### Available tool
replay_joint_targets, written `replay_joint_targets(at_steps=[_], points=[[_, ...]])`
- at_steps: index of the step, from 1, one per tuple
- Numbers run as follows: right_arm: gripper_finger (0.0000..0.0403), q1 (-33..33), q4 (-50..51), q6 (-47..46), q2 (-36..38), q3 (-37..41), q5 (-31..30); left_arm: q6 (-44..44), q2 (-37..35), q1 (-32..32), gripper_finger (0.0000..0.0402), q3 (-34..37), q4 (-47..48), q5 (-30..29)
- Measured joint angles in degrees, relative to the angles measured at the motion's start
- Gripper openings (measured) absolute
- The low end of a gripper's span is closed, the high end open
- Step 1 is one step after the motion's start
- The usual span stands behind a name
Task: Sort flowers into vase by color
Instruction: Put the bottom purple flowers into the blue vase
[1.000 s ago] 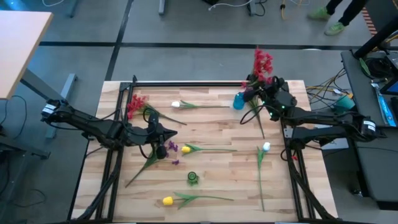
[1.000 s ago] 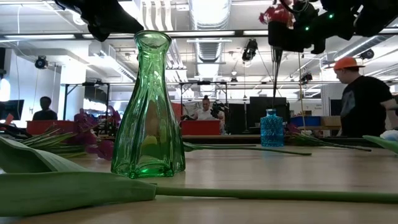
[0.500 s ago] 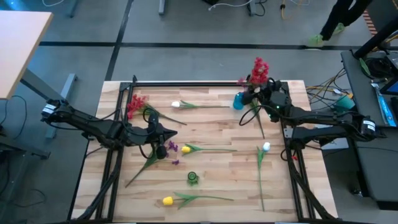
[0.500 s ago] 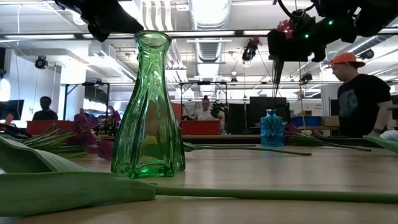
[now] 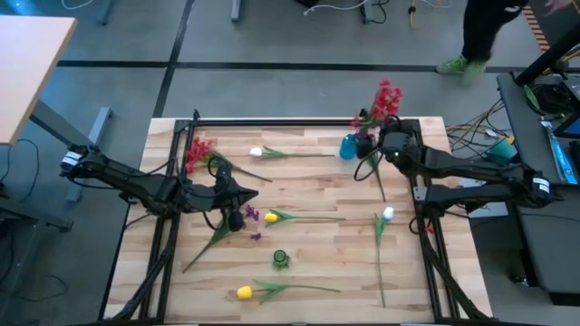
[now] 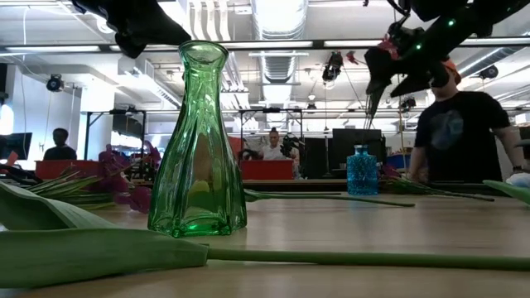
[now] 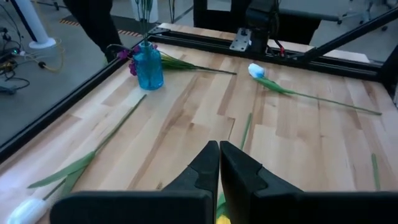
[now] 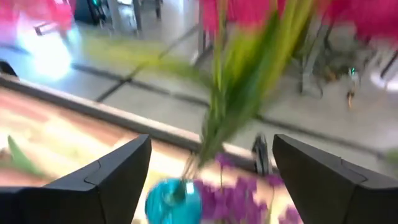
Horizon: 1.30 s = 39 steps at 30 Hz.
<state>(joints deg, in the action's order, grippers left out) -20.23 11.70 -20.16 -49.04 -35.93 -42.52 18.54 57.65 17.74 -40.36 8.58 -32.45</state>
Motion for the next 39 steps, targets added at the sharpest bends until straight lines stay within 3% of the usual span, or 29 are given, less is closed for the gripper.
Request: replay_joint_targets(at_steps=[8, 24, 29, 33, 39], points=[[0.0324, 0.11, 18.94, -14.54, 0.16, -3.65, 9.80, 7.78, 0.00, 0.00, 0.0000, 0.00, 0.00, 0.00], [0.0312, 0.55, 26.22, -19.79, 0.14, -3.79, 32.45, 12.83, 0.02, 0.00, 0.0000, 0.00, 0.11, -0.69], [0.0313, 2.37, 27.99, -19.91, 0.14, -3.79, 39.05, 18.65, 0.02, 0.00, 0.0000, 0.00, 1.04, -1.60], [0.0313, 5.62, 30.66, -20.90, -0.33, -3.82, 44.00, 27.40, -1.01, 0.00, 0.0000, -0.02, 7.51, -0.80], [0.0313, 11.47, 35.43, -28.79, -2.85, -3.82, 49.99, 41.13, -2.08, 0.11, 0.0000, -0.07, 25.63, 8.25]])
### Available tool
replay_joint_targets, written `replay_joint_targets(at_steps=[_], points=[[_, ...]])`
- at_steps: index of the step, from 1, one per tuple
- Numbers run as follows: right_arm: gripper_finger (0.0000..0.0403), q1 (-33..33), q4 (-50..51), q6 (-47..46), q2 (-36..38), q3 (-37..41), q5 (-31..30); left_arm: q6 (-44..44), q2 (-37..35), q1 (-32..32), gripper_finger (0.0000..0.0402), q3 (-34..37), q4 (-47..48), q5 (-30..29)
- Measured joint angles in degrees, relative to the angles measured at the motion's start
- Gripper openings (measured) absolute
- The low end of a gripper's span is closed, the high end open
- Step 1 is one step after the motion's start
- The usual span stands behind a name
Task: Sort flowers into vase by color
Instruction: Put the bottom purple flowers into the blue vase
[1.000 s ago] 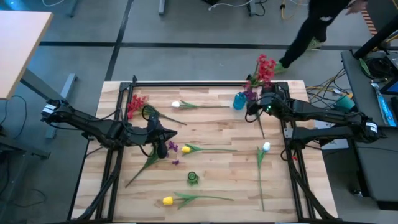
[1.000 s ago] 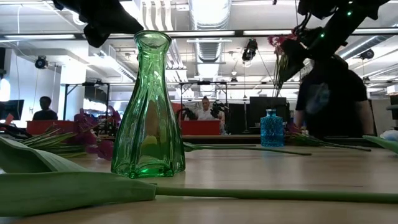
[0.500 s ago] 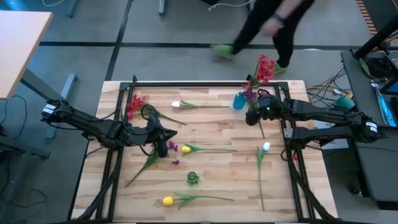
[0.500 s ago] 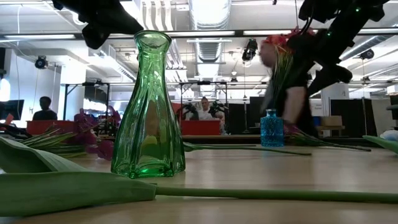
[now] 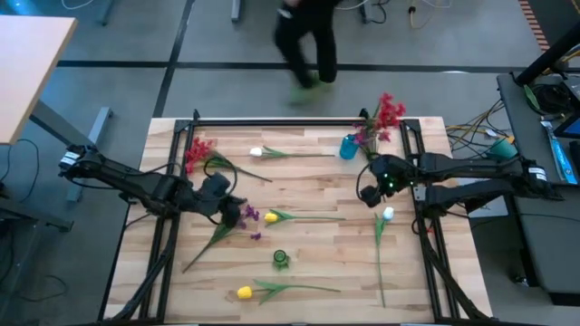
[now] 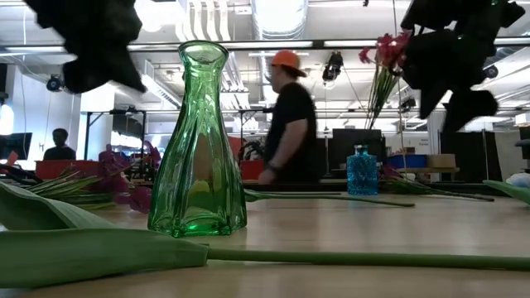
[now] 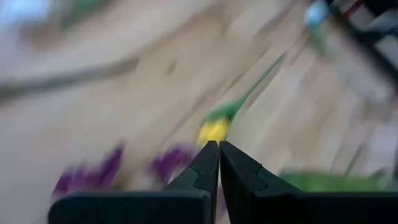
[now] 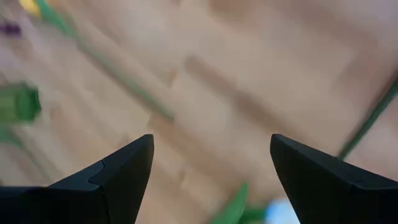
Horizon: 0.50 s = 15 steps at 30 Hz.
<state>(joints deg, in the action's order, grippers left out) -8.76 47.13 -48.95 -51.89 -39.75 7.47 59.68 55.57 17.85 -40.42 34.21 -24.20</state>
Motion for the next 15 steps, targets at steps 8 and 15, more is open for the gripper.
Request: replay_joint_targets(at_steps=[8, 15], points=[[0.0313, 5.03, 0.67, -7.20, -1.52, -1.13, 4.53, 1.53, 0.45, -0.02, 0.0000, 0.00, 10.74, 7.25], [0.0313, 5.01, 2.11, -6.10, -1.06, -7.73, 2.31, -0.32, 0.55, -0.02, 0.0000, 0.00, 10.44, 6.71]])
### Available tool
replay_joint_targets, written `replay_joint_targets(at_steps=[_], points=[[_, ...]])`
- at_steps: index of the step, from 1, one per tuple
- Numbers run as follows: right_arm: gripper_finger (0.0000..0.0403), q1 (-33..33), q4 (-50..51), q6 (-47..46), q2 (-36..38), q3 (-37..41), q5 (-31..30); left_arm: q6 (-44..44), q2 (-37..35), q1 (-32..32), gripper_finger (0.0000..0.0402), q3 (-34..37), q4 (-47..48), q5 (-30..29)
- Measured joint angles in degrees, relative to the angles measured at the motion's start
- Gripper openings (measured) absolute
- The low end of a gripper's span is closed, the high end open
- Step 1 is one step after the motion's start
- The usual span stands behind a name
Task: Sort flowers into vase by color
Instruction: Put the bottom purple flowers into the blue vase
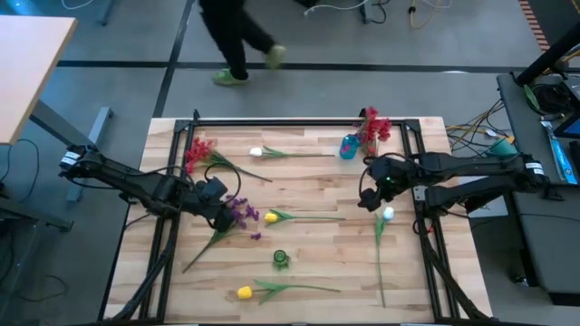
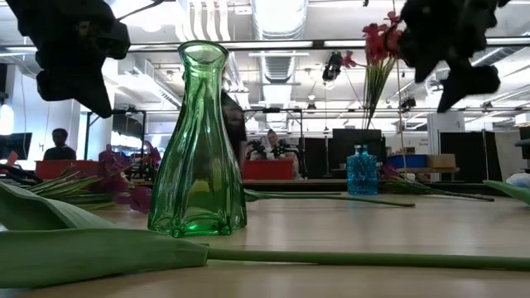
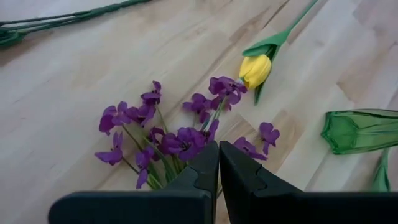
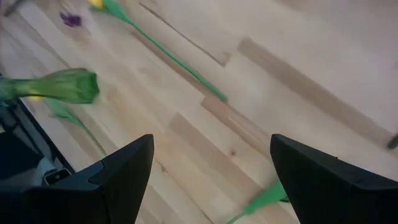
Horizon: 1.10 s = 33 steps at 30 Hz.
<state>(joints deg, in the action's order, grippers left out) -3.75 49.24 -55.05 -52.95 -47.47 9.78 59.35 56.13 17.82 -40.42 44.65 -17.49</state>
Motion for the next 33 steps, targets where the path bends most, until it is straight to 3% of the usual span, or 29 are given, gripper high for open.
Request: replay_joint_targets(at_steps=[12, 17, 26, 33], points=[[0.0313, -0.02, 16.14, 7.70, -0.07, -20.80, -14.31, -0.13, 0.87, 0.05, 0.0000, 0.00, -2.83, -0.07], [0.0313, -0.86, 16.69, 11.26, -0.13, -26.87, -14.87, -2.49, 0.89, 0.09, 0.0000, 0.02, -7.90, -1.37], [0.0313, -3.78, 16.61, 15.76, -1.38, -34.13, -14.87, -14.86, 0.89, 0.11, 0.0000, 0.04, -23.92, -1.45], [0.0313, -4.17, 16.50, 17.92, -3.63, -41.18, -14.75, -16.46, 0.89, 0.09, 0.0000, 0.04, -25.74, -1.65]])
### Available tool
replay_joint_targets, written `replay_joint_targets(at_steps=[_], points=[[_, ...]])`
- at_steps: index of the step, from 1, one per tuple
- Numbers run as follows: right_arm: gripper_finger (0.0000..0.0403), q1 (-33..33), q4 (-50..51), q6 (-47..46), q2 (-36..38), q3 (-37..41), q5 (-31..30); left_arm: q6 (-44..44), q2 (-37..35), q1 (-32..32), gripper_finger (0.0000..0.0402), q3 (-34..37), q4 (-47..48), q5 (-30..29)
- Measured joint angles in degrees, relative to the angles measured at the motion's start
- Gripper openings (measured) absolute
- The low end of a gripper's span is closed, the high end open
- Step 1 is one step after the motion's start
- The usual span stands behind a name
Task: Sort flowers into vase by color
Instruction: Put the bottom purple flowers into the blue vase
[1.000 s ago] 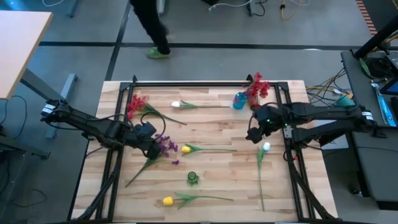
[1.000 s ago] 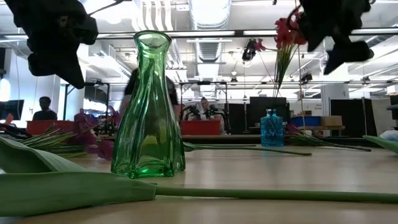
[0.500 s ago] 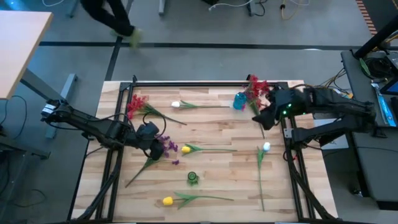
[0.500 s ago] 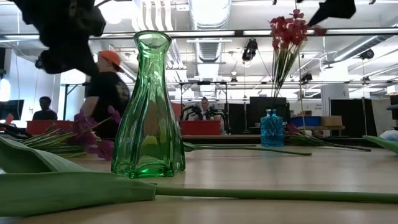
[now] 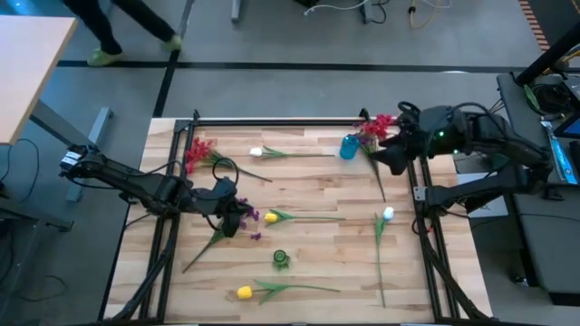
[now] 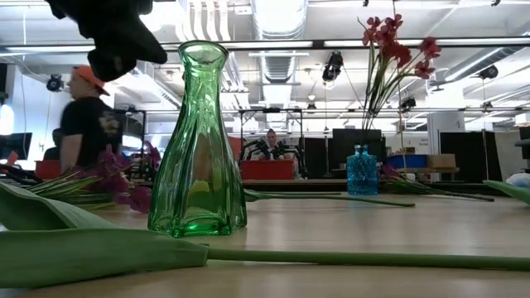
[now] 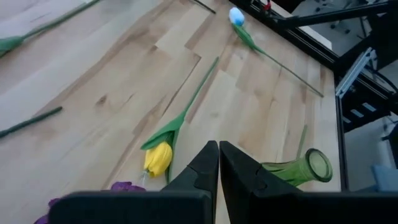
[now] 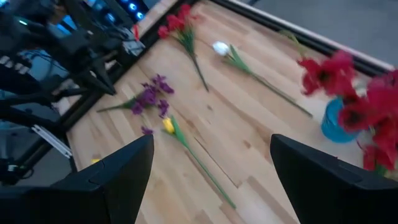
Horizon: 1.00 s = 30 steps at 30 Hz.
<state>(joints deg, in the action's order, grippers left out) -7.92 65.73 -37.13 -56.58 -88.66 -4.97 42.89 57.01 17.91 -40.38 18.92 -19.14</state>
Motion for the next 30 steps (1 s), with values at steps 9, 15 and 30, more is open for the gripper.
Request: replay_joint_targets(at_steps=[9, 15, 30], points=[[0.0313, 0.02, -1.34, 3.77, -3.64, -7.92, 4.85, 1.65, -0.22, 0.04, 0.0000, 0.00, 0.31, -1.17], [0.0308, 1.28, 7.90, 3.81, -4.72, -10.37, 28.85, 15.79, -0.47, 2.59, 0.0000, -4.94, 15.10, 3.02], [0.0279, 21.56, 22.22, -20.42, -1.97, 6.45, 16.54, 36.61, 11.16, 15.56, 0.0000, -15.04, 32.79, 10.49]])
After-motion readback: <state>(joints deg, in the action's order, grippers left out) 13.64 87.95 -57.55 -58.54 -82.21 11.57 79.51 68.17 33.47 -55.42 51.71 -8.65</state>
